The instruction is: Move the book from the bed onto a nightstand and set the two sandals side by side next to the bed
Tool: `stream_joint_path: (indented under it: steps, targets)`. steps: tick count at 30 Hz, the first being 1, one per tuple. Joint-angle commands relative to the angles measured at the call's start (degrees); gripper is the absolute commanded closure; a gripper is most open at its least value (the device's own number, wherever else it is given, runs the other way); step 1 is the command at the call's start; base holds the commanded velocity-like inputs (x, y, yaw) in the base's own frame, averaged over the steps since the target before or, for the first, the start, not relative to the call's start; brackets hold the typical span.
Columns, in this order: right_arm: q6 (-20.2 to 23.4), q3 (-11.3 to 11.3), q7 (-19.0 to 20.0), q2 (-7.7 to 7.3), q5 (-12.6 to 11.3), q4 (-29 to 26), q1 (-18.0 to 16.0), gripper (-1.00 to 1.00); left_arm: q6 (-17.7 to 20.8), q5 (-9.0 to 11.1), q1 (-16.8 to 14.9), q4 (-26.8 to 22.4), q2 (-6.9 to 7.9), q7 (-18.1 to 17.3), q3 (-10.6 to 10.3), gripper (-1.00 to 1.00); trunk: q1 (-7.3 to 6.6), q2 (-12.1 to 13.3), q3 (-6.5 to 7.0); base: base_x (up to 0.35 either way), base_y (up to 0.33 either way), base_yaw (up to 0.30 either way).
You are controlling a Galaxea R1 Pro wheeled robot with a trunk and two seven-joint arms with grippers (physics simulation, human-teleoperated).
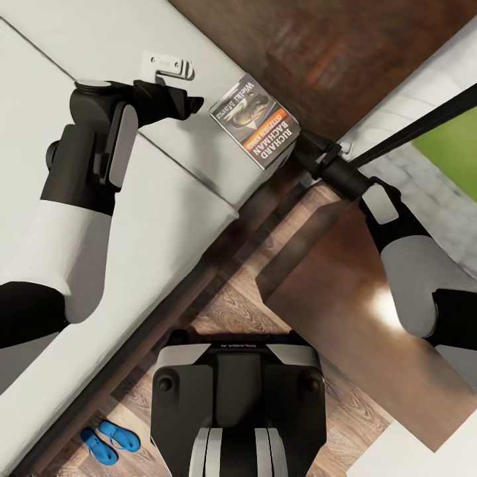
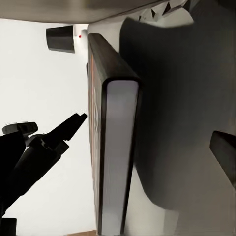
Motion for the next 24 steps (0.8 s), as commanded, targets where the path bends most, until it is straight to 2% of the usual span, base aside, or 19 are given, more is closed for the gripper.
stream_joint_path:
  steps: [1, 11, 24]
  targets:
    - [0.3, 0.0, 0.0, 1.44, -0.4, 0.0, 0.0, -1.00, 0.3, 0.2, 0.0, 0.0, -0.03, 0.0, 0.0, -1.00, 0.01, 0.0, -0.10, 0.000, 0.000, 0.119]
    - [0.3, 0.1, -0.1, 1.66, -0.3, 0.0, 0.0, -1.00, 0.2, 0.2, 0.0, -0.3, -0.03, 0.0, 0.0, -1.00, 0.01, 0.0, -0.88, 0.000, 0.000, 0.114]
    - [0.2, 0.1, -0.1, 1.66, 0.1, 0.0, 0.0, -1.00, 0.2, 0.2, 0.0, -0.4, -0.03, 0.0, 0.0, -1.00, 0.01, 0.0, -0.95, 0.000, 0.000, 0.008]
